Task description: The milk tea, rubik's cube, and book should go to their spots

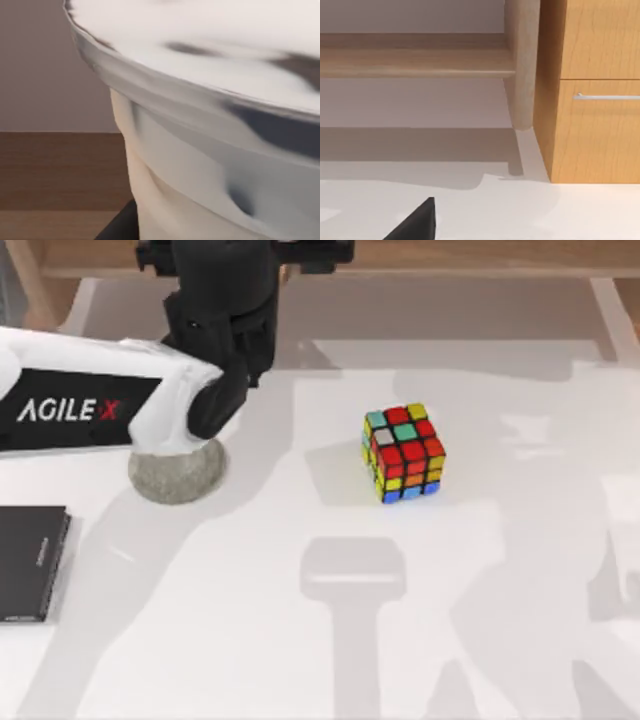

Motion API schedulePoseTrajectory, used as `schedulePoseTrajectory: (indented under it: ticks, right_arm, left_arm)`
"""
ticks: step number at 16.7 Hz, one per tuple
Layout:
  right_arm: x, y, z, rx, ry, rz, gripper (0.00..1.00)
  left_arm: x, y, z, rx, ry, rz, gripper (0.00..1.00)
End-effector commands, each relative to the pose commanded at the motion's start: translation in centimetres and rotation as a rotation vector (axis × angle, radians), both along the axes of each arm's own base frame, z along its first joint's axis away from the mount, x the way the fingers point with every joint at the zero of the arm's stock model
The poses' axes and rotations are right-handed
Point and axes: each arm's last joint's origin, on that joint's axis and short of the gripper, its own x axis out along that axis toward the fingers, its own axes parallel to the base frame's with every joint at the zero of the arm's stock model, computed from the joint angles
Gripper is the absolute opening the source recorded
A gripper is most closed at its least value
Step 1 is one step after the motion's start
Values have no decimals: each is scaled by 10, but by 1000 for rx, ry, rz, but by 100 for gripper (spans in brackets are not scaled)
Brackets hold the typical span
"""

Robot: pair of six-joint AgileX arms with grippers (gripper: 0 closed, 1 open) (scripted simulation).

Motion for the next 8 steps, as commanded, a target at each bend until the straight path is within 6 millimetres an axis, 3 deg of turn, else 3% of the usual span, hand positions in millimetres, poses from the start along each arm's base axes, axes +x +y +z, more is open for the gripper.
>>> schedulePoseTrajectory:
  ticks: [3,8]
  right_arm:
    - [0,0,0,0,0,0,100]
    - [0,0,0,0,0,0,100]
  left_arm:
    - [-21,4,0,-34,-23,-9,0]
    - [-51,39,-22,-47,-17,-20,0]
